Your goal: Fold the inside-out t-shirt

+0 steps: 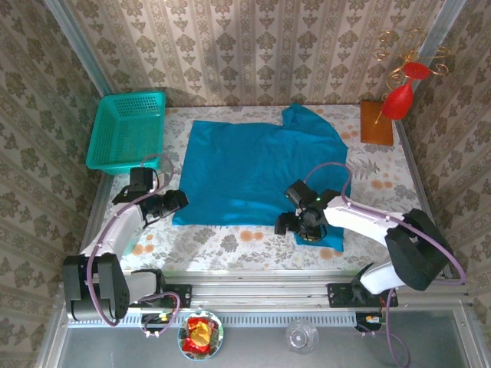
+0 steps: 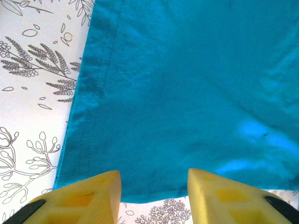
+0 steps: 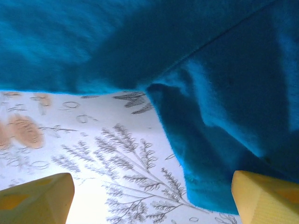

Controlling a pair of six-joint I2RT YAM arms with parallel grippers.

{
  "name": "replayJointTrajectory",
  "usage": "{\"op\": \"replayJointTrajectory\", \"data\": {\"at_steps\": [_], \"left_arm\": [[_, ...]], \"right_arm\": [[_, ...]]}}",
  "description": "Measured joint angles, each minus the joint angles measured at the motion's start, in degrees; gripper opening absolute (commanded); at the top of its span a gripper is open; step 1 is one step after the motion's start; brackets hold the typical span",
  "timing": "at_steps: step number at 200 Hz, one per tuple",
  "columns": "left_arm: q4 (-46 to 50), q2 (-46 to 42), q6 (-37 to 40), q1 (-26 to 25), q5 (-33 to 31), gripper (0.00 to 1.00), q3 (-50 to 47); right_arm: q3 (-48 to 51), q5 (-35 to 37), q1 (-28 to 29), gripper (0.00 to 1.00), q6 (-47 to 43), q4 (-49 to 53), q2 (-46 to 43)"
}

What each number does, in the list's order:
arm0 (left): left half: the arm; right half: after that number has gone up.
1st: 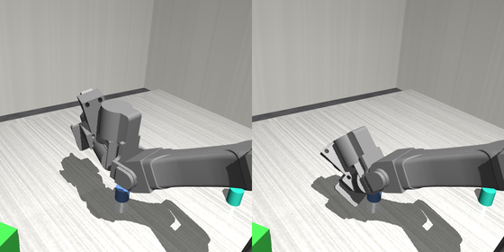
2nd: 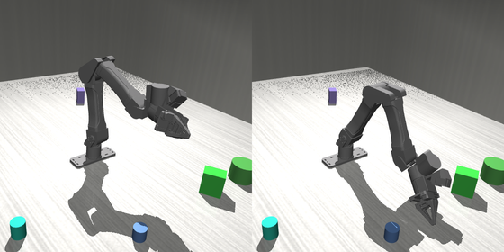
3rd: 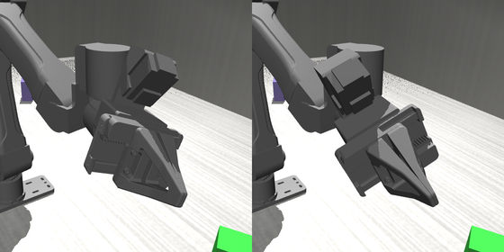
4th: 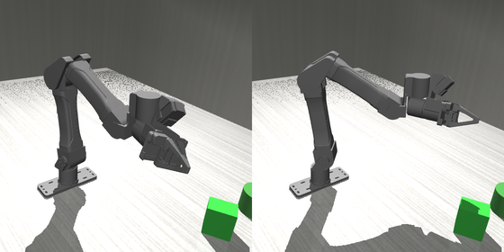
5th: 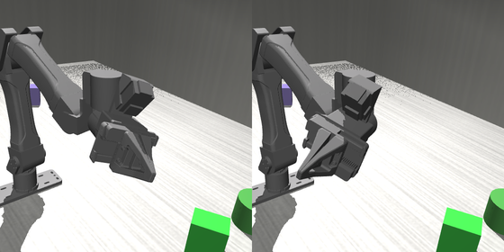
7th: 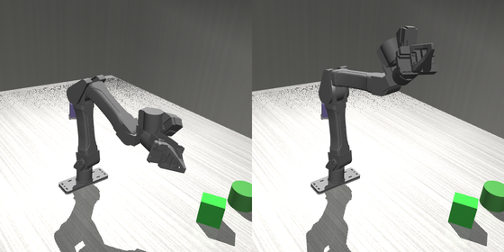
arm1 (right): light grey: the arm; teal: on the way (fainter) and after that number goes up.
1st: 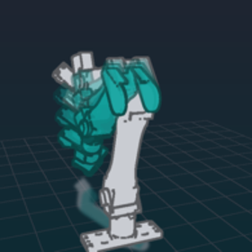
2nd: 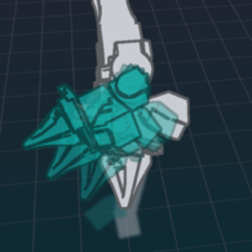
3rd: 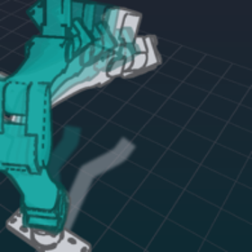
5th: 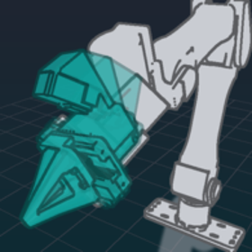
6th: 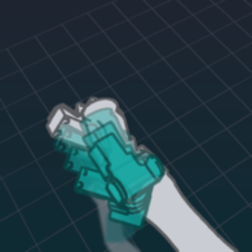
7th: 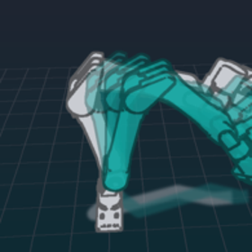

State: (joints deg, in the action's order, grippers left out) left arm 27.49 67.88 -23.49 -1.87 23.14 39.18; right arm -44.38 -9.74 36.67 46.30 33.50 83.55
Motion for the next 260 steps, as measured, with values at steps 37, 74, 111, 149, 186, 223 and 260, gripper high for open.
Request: {"op": "replayJointTrajectory", "data": {"at_steps": [37,74,111,149,186,223,260], "left_arm": [[-0.04,0.0,0.0,-0.04,0.0,0.43,0.0],[-0.09,0.0,0.0,-0.04,0.0,0.43,0.0],[-0.24,0.39,0.0,-0.26,0.02,0.43,0.0],[-1.49,3.56,0.0,-0.42,0.46,0.43,0.48],[-3.52,8.66,-0.02,-1.62,1.55,0.44,2.23],[-3.78,11.21,-0.35,-3.3,0.9,0.44,2.36],[-3.52,11.34,-1.84,-4.83,-4.07,0.47,-0.83]], "right_arm": [[1.16,-2.8,1.62,0.87,1.66,-3.19,0.83],[2.73,-8.72,2.58,0.89,4.94,-7.17,-3.85],[2.62,-6.86,-3.13,0.89,4.61,-3.56,-11.28],[7.48,-5.42,-12.79,0.9,3.8,-2.58,-14.45],[16.63,-4.39,-19.39,0.92,6.05,-2.54,-19.63],[19.52,1.38,-25.27,0.92,12.94,2.89,-29.4],[19.52,7.19,-28.63,0.89,18.71,11.8,-38.53]]}}
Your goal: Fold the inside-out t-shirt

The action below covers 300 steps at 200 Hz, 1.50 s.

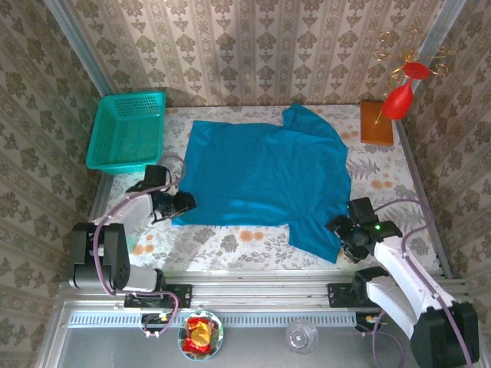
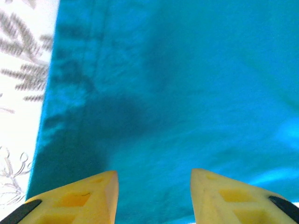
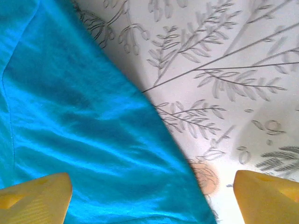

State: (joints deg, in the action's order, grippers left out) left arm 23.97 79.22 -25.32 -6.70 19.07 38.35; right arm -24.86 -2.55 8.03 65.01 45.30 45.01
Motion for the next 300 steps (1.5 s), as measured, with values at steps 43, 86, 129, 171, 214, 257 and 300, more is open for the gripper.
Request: {"op": "replayJointTrajectory", "data": {"at_steps": [43,86,129,171,214,257,300], "left_arm": [[0.46,-7.3,-3.1,-0.5,-4.74,0.49,-6.86],[3.04,-15.13,-6.45,-0.79,-8.61,0.49,-9.01],[1.68,-13.92,-6.36,-2.32,-6.14,0.48,-4.31],[-6.47,-3.61,-6.95,-3.08,-3.8,0.47,-0.79],[-10.86,0.87,-11.23,-3.04,-3.52,0.48,-4.04],[-11.34,-9.75,-16.17,-3.89,-3.96,0.5,-12.46],[-9.07,-21.51,-21.51,-5.27,-4.04,0.48,-19.26]], "right_arm": [[-6.49,0.85,-0.2,0.87,-2.54,2.78,1.68],[-9.86,-4.7,-0.42,0.87,-11.41,-6.25,10.36],[-13.25,-13.75,-1.57,0.88,-17.59,-16.2,25.64],[-14.84,-16.72,-3.76,0.88,-18.38,-21.03,35.21],[-14.8,-15.89,-7.28,0.88,-16.31,-20.0,37.33],[-10.19,-12.7,-9.79,0.89,-13.79,-16.44,30.32],[-7.13,-11.63,-10.84,0.88,-12.22,-12.61,25.07]]}}
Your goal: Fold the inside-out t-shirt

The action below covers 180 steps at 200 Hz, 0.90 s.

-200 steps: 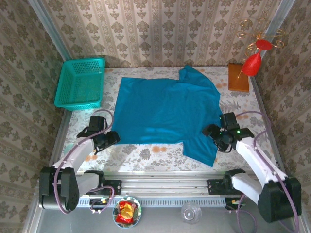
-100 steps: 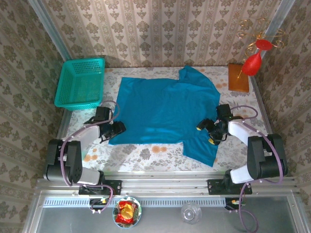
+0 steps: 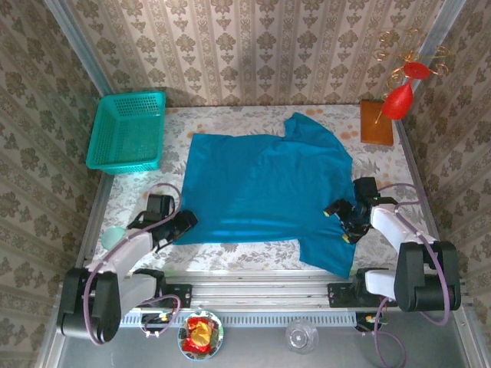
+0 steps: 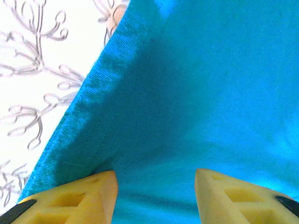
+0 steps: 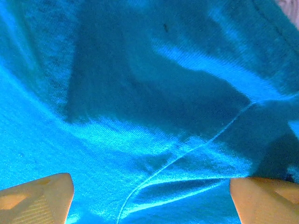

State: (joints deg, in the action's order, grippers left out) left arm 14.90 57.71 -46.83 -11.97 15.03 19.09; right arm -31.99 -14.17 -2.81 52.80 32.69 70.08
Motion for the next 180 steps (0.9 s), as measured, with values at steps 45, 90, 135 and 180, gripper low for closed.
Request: {"op": "replayJointTrajectory", "data": {"at_steps": [45,90,135,180], "left_arm": [[5.9,-0.74,0.5,-0.07,-0.15,0.48,2.25],[9.35,10.86,8.79,-0.07,-0.44,0.43,19.1],[9.29,29.66,17.46,0.02,-1.68,0.11,40.79],[11.96,49.48,22.8,0.07,-3.45,0.0,65.57]], "right_arm": [[-1.66,0.02,-0.07,0.83,-3.37,2.8,-0.61],[-14.84,-0.35,-0.07,0.78,-13.64,3.85,3.67],[-30.01,-4.76,-0.17,0.73,-22.05,1.97,18.36],[-45.2,-12.76,0.02,0.69,-24.61,-3.26,35.39]]}}
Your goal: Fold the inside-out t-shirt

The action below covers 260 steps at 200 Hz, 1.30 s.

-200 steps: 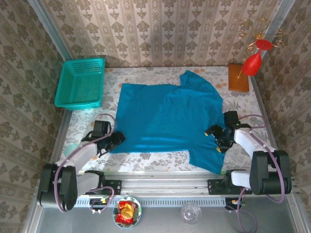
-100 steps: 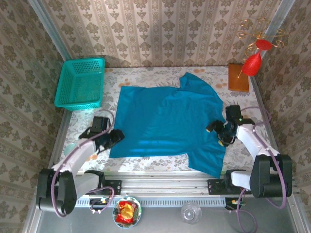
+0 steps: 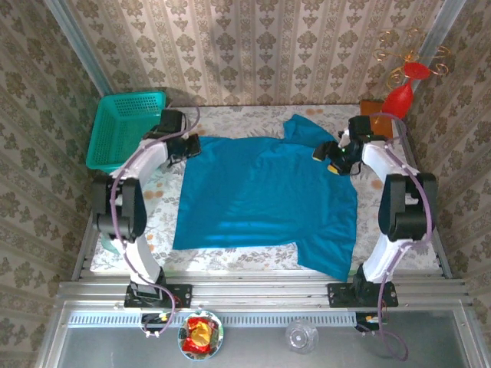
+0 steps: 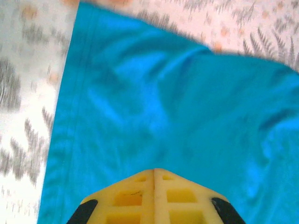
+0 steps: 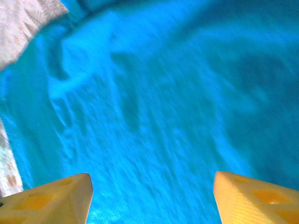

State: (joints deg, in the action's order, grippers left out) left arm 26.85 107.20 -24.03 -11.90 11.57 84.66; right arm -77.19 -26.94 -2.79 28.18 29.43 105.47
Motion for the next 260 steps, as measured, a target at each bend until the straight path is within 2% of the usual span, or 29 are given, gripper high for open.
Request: {"op": "replayJointTrajectory", "data": {"at_steps": [35,77,112,139,159,204,260], "left_arm": [[4.66,15.37,2.21,-0.02,-2.05,0.0,18.16],[12.68,32.68,3.17,0.0,-4.09,0.0,39.54],[17.73,41.48,3.04,0.2,-5.18,0.0,50.27],[19.45,42.34,1.27,1.25,-5.55,0.0,52.41],[19.8,42.32,-0.61,2.73,-5.4,0.0,51.67],[17.0,40.98,-3.82,5.07,-3.78,0.0,48.48],[15.65,40.89,-4.92,5.14,-2.03,0.01,48.22]], "right_arm": [[-13.92,-5.2,0.59,0.67,0.24,-3.8,13.35],[-33.33,-8.59,1.46,0.66,2.12,-3.87,29.0],[-48.78,-9.14,2.08,0.66,5.77,-2.86,39.98],[-56.24,-7.82,2.1,0.66,8.76,-1.64,45.53],[-58.27,-5.75,1.6,0.66,11.61,-0.44,47.28],[-57.29,-0.44,-0.92,0.66,16.46,-0.11,46.42],[-55.34,-2.14,-0.96,0.66,16.98,-2.75,45.42]]}}
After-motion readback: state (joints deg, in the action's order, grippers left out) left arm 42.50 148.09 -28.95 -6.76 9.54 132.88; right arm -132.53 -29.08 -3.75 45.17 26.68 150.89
